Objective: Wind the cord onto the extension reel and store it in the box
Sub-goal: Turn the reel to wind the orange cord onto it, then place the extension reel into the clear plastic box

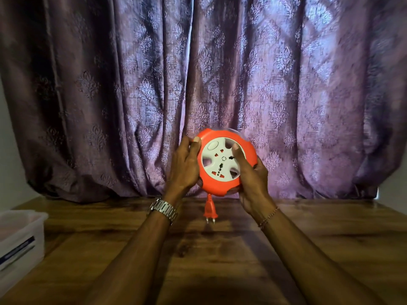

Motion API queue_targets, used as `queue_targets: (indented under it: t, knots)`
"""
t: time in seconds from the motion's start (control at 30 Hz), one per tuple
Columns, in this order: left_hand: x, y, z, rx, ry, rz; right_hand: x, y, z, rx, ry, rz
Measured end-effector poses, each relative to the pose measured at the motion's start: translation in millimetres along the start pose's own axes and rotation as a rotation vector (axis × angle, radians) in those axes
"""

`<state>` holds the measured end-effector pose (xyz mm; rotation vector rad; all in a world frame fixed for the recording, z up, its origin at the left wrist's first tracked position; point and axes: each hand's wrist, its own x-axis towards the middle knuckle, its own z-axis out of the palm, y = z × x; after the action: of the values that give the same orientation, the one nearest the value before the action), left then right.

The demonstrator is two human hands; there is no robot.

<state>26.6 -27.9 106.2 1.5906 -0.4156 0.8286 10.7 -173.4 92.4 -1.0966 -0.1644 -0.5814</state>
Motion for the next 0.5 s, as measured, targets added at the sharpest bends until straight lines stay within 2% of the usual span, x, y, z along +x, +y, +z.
queue_targets:
  t: [0.13, 0.33, 0.5]
  knots:
    - [-8, 11, -6, -0.046, -0.011, -0.029, -9, -9, 4, -0.015, 0.041, -0.034]
    - [-18, 30, -26, -0.013, -0.02, 0.026, -26, -16, 14, 0.016, 0.076, -0.059]
    - [-31, 37, -56, 0.062, -0.007, 0.002, -46, -14, 28, 0.027, 0.06, -0.003]
